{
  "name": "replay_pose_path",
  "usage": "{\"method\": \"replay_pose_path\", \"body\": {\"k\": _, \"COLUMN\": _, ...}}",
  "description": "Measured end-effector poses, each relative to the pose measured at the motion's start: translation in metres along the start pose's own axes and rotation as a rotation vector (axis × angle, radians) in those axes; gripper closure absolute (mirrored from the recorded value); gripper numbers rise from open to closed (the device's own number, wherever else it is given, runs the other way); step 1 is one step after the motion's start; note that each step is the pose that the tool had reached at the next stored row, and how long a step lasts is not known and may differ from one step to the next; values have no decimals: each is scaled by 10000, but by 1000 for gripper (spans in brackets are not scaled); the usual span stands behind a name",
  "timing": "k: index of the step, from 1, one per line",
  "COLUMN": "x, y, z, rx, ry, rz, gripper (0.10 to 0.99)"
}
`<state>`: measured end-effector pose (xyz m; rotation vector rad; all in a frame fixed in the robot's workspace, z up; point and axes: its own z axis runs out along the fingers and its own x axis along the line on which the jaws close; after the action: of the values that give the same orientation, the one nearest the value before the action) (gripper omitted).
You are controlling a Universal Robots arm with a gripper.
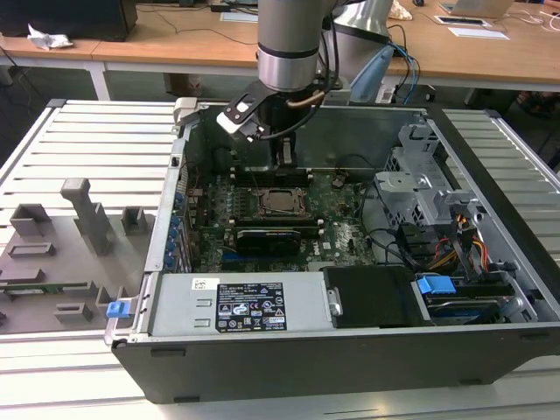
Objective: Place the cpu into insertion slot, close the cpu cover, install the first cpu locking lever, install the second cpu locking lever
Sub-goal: 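Install the first cpu locking lever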
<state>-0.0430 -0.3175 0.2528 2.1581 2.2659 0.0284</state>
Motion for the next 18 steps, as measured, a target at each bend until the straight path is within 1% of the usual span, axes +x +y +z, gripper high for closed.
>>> {"method": "replay_pose_path", "body": {"k": 18, "x": 0, "y": 0, "z": -41, "rx": 1, "ry": -4, "rz": 1, "gripper": 980}}
